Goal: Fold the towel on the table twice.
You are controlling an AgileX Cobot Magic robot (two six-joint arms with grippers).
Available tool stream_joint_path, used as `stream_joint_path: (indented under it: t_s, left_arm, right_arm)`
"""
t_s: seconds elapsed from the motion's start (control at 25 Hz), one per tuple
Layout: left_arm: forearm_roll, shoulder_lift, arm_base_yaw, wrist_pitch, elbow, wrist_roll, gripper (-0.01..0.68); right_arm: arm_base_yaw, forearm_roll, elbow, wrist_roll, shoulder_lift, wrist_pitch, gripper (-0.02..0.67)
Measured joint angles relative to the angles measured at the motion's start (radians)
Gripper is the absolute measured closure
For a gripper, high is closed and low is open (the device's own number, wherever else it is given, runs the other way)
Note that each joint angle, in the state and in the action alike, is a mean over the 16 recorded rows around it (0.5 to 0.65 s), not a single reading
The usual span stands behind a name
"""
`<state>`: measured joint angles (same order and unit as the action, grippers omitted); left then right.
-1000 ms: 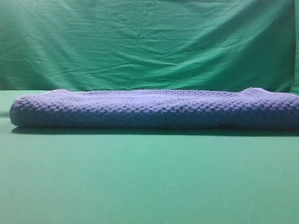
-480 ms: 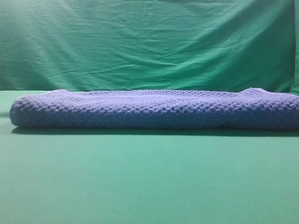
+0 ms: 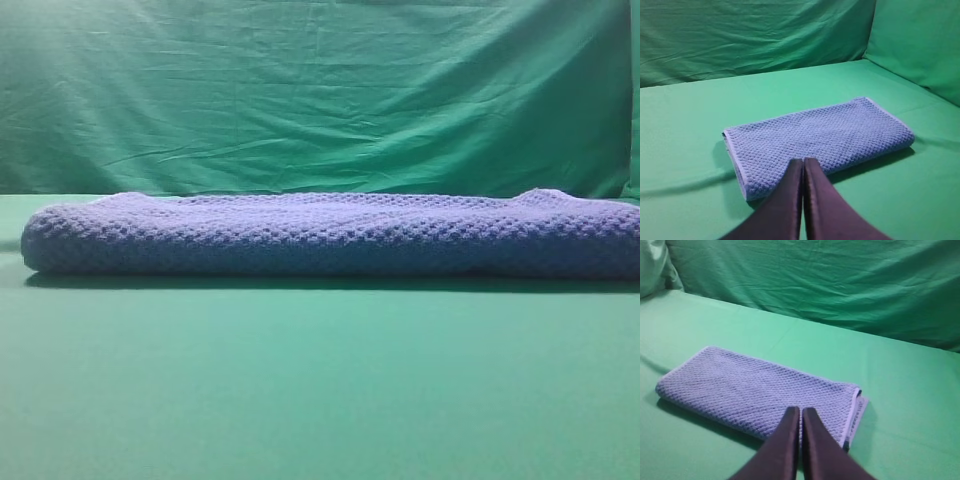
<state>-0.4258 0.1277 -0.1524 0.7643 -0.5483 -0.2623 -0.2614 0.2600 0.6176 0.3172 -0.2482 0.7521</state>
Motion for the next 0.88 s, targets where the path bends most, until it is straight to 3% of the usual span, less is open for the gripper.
stream_joint_path:
  t_s: [0.4, 0.88]
  left_arm:
    - [0.112, -0.104, 0.0, -0.092, 0.166, 0.107, 0.673]
    - [0.17, -0.109, 0.0, -0.263, 0.339, 0.124, 0.673]
  right_arm:
    - [0.0, 0.066, -0.188, 0.059, 0.156, -0.079, 0.649]
    - [0.0, 0.074, -0.362, 0.059, 0.182, -0.179, 0.649]
